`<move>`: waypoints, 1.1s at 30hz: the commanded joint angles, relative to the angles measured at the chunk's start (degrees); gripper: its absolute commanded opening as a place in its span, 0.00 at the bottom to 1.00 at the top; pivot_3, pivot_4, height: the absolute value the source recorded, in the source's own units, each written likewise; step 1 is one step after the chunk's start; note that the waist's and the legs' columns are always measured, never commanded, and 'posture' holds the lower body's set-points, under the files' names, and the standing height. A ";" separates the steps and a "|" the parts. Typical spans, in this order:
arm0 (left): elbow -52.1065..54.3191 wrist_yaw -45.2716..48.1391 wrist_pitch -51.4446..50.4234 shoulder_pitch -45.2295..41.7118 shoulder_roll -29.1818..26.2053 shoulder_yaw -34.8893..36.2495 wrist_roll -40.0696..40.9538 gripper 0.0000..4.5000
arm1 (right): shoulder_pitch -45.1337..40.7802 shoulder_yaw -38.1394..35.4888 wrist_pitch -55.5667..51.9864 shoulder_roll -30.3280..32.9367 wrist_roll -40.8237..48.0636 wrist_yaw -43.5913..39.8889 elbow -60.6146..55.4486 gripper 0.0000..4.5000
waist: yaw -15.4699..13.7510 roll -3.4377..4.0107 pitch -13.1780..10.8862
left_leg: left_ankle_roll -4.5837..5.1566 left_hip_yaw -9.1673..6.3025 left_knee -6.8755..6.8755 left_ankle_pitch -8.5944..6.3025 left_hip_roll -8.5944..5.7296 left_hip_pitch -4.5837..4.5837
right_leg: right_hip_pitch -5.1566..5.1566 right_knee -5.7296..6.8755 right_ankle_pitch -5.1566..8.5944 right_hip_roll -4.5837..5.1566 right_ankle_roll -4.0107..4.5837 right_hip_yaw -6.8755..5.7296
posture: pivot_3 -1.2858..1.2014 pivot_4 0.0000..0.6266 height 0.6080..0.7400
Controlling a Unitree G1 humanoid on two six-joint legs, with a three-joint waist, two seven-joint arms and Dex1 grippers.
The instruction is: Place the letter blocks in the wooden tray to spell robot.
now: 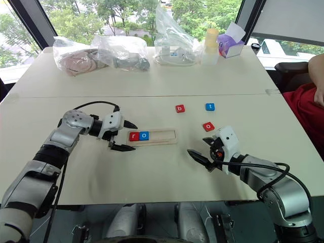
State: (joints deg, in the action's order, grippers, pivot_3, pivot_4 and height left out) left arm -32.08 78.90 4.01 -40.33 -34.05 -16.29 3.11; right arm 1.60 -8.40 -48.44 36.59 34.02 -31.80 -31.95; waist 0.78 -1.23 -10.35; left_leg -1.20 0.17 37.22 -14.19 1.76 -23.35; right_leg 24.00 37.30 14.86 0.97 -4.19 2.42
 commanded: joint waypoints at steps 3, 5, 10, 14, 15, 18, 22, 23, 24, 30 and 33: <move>4.56 -1.65 0.90 1.65 -2.87 1.48 -1.29 0.99 | -7.56 -1.37 -3.34 -2.47 2.62 4.25 -0.21 0.93 | 0.38 -0.01 0.00 | 0.00 0.00 0.00 0.00 0.02 0.00 | 0.01 0.01 0.00 0.00 0.00 0.00 | 0.52 0.24 1.00; 7.19 -2.65 -2.21 1.88 -4.68 3.92 0.52 0.99 | -13.59 -0.44 -5.64 -5.24 1.89 8.39 1.54 0.93 | 0.77 -0.02 -0.02 | 0.00 0.05 0.00 0.00 0.10 0.06 | 0.05 0.04 -0.09 -0.09 0.14 0.13 | 0.52 0.24 1.00; 24.61 -0.71 -19.05 9.25 -11.66 10.22 9.76 0.99 | -24.34 6.98 -6.23 -12.34 -4.90 15.50 10.72 0.93 | 1.62 -0.03 -0.02 | 0.00 0.03 -0.08 0.00 0.20 -0.01 | 0.29 0.21 -0.12 -0.24 0.14 0.13 | 0.52 0.24 1.00; 34.85 -8.14 -30.11 12.82 -12.68 19.10 16.98 0.99 | -32.26 11.89 1.31 -18.99 -13.84 20.71 26.37 0.93 | 1.63 -0.03 -0.05 | 0.01 0.04 -0.14 0.00 0.25 -0.10 | 0.48 0.25 -0.11 -0.21 0.12 0.20 | 0.52 0.24 1.00; 36.52 -9.82 -32.42 13.05 -12.70 21.08 18.60 0.99 | -33.59 12.83 4.12 -20.14 -15.90 21.25 29.91 0.93 | 1.57 -0.07 -0.07 | 0.01 0.06 -0.11 0.00 0.23 -0.14 | 0.48 0.26 -0.11 -0.21 0.11 0.16 | 0.52 0.24 1.00; 40.60 -14.31 -36.15 14.18 -12.64 24.41 20.47 0.99 | -35.86 14.73 10.02 -22.51 -19.91 21.28 36.68 0.93 | 1.45 -0.08 -0.07 | 0.01 0.05 -0.08 0.00 0.19 -0.16 | 0.47 0.26 -0.12 -0.18 0.10 0.12 | 0.52 0.24 1.00; 45.94 -18.73 -38.75 17.51 -12.25 26.91 22.08 0.99 | -39.05 15.71 14.32 -25.71 -23.81 22.64 45.22 0.93 | 1.76 -0.07 -0.07 | 0.01 0.07 -0.09 0.00 0.17 -0.15 | 0.47 0.25 -0.13 -0.13 0.07 0.18 | 0.52 0.24 1.00; 46.96 -19.68 -39.14 18.30 -12.09 27.23 22.33 0.99 | -39.75 15.59 14.93 -26.59 -24.13 22.53 46.92 0.93 | 1.86 -0.07 -0.07 | 0.01 0.07 -0.09 0.00 0.17 -0.15 | 0.47 0.25 -0.13 -0.13 0.07 0.19 | 0.52 0.24 1.00; 47.71 -20.68 -39.58 19.03 -11.95 27.60 22.66 0.99 | -40.52 15.50 15.61 -27.53 -24.51 22.54 48.64 0.93 | 1.88 -0.07 -0.07 | 0.01 0.06 -0.10 0.00 0.19 -0.13 | 0.47 0.26 -0.13 -0.13 0.08 0.21 | 0.52 0.24 1.00; 49.75 -24.84 -40.26 21.64 -11.38 28.01 23.56 0.99 | -44.10 15.16 22.74 -32.12 -27.58 23.23 60.00 0.93 | 1.92 -0.07 -0.07 | 0.00 0.06 -0.10 0.00 0.21 -0.02 | 0.48 0.42 -0.13 -0.19 0.10 0.23 | 0.52 0.24 1.00; 50.54 -26.07 -40.15 22.22 -11.01 27.44 23.55 1.00 | -45.16 14.26 25.36 -33.46 -28.77 24.70 63.40 0.81 | 1.94 -0.08 -0.06 | 0.00 0.07 -0.10 0.00 0.21 0.00 | 0.48 0.44 -0.13 -0.19 0.10 0.27 | 0.52 0.24 1.00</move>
State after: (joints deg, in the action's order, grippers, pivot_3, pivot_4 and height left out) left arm 16.22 53.60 -36.74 -18.02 -44.89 10.26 25.88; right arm -42.72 6.32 -24.45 3.85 5.79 -7.64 30.25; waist 2.72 -1.31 -10.41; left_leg -1.21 0.24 37.12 -14.18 1.96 -23.35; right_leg 24.48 37.76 14.73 0.80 -4.09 2.69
